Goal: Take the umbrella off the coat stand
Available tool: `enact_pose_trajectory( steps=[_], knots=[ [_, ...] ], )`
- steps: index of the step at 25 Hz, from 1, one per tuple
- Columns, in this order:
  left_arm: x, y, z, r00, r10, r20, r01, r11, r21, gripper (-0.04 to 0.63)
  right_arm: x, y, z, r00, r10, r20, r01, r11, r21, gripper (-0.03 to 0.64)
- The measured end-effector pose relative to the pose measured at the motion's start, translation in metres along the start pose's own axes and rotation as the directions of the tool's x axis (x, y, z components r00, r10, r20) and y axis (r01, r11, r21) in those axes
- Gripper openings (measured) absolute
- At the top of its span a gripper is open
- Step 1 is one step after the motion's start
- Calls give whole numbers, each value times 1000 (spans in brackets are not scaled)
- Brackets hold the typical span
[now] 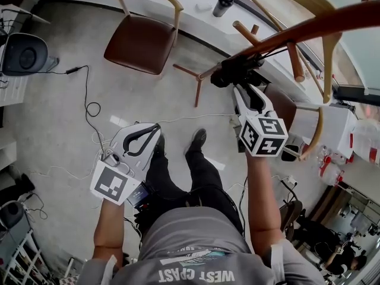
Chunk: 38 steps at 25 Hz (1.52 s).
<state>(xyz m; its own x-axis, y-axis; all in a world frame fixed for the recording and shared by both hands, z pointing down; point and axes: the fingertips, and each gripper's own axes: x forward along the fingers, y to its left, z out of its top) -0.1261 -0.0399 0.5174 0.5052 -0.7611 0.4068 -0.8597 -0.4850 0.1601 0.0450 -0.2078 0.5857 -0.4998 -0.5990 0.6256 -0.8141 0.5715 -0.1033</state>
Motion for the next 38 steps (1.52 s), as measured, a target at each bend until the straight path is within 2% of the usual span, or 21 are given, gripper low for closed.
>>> enact_pose_trajectory(
  steps=[7,12,16,19,21,24,31,35,38],
  knots=[
    [0,4,-11,1000,9,-11,-10,1000,-16,2,20,-5,9,999,-37,37,36,999,27,289],
    [4,8,-18,1000,7,-20,-7,1000,-17,2,40,-8,10,997,-68,37,67,997,44,333],
    [5,10,-22,1000,11,-27,-12,1000,-27,2,51,-12,9,994,-107,34,106,993,46,328],
    [7,13,-24,999,12,-30,-13,1000,-25,2,56,-17,11,989,-143,35,142,989,40,301],
    [8,15,-25,999,11,-31,-12,1000,-23,2,57,-21,11,985,-167,34,166,985,36,260],
    [8,16,-25,999,9,-35,-10,1000,-23,2,56,-23,13,982,-185,42,184,982,34,249],
    [13,17,-32,999,3,-46,-4,1000,-12,2,57,-21,14,983,-169,67,166,985,53,225],
    [13,17,-40,998,-9,-58,11,999,31,2,56,-19,12,985,-157,68,153,986,62,219],
    [14,17,-42,998,-4,-57,4,1000,1,2,56,-19,10,985,-156,68,152,986,63,216]
  ],
)
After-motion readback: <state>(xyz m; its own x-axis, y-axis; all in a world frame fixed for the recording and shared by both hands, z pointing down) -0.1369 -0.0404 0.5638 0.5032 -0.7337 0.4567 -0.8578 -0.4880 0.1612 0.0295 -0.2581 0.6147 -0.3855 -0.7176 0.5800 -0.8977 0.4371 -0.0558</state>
